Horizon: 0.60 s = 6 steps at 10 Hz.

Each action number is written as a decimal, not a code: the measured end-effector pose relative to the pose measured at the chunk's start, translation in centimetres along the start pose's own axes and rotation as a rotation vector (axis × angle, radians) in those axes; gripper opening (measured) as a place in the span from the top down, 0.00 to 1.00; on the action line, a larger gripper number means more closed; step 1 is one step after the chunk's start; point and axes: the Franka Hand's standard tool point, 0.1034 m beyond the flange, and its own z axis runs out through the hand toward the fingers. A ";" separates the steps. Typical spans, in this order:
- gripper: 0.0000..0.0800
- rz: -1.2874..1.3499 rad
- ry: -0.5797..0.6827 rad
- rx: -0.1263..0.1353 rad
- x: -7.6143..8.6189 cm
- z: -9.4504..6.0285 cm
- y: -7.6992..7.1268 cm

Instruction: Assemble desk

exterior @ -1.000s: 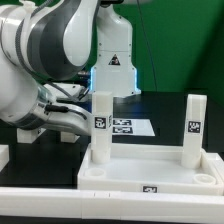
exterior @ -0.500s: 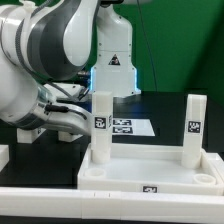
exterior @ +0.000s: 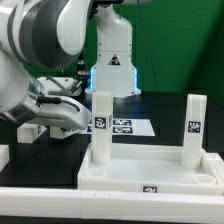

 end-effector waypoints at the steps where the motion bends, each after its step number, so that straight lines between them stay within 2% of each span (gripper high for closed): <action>1: 0.64 -0.019 0.020 -0.014 -0.4 -1.5 -0.5; 2: 0.64 -0.037 0.036 -0.034 -0.4 -2.4 -1.1; 6: 0.64 -0.035 0.062 -0.040 0.1 -2.4 -0.9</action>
Offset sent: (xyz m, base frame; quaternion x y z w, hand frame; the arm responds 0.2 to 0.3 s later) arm 0.0000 0.0000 0.0000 0.0000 0.0650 0.0000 0.9979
